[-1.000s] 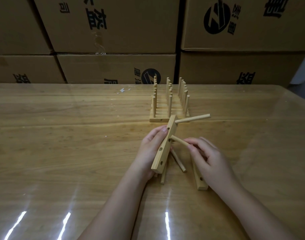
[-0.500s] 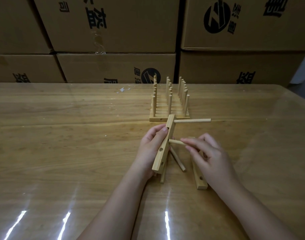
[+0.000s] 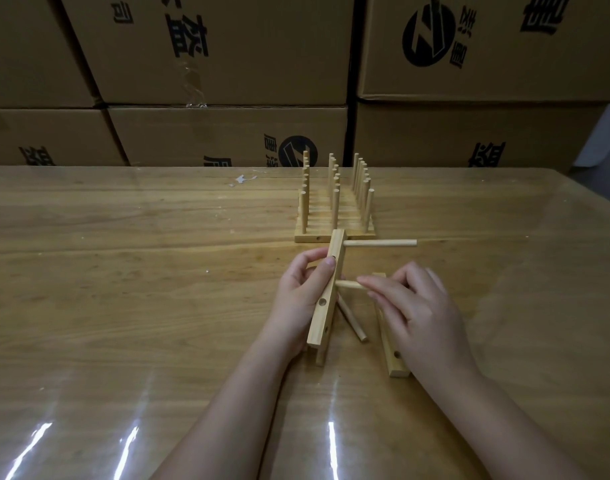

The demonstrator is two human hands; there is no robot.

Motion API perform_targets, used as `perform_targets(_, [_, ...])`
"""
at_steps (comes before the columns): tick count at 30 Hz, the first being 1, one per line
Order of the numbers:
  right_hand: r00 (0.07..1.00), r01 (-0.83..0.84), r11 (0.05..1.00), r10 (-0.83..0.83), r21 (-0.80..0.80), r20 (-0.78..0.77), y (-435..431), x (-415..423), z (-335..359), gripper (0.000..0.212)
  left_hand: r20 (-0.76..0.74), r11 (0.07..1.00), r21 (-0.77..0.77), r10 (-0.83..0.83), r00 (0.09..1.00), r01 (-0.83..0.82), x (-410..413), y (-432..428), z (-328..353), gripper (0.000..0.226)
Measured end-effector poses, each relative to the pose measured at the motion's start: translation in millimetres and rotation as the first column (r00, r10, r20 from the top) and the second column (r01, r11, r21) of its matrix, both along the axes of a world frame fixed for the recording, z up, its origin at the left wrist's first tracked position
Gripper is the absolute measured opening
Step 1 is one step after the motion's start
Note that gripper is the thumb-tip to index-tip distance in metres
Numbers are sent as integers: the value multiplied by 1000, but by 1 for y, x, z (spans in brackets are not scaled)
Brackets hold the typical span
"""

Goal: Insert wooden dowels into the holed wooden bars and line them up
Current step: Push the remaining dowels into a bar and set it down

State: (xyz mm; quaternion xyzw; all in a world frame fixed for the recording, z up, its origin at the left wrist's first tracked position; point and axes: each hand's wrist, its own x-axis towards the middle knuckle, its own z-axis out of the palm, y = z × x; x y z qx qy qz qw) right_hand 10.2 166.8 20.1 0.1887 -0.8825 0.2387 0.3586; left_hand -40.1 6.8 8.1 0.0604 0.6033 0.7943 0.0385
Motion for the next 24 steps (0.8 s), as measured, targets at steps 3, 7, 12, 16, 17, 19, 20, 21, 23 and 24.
perform_targets(3, [1000,-8,1000,8,-11,12,0,-1,0,23,-13,999,-34,3,1000,-3,0,0,-1,11])
perform_targets(7, [1000,-20,1000,20,-22,20,-1,-1,0,25,-21,1000,-27,-12,1000,12,2,-1,1,15])
perform_targets(12, [1000,-10,1000,10,-13,23,-1,0,-2,20,-30,999,-31,-25,999,24,3,-1,2,13])
perform_targets(16, [1000,-14,1000,14,10,10,-1,0,-1,18,-26,999,-32,-35,999,35,1,-3,1,15])
perform_targets(17, [1000,-15,1000,15,18,6,-1,0,-1,20,-25,999,-31,-37,999,36,1,-3,1,16])
perform_targets(19, [1000,-21,999,21,30,2,-1,1,0,26,-26,999,-28,-34,999,33,0,-4,0,17])
perform_targets(20, [1000,-21,999,21,37,2,-1,1,1,26,-26,999,-27,-30,999,29,0,-4,0,17])
perform_targets(21, [1000,-18,999,18,43,3,-1,1,1,24,-25,999,-25,-26,999,26,-1,-3,0,15])
perform_targets(23, [1000,-9,999,9,53,3,-1,2,1,22,-26,999,-22,-24,999,23,-1,-2,0,10])
perform_targets(24, [1000,-7,998,7,56,3,-1,2,1,24,-28,1000,-22,-22,999,21,-1,-2,0,9])
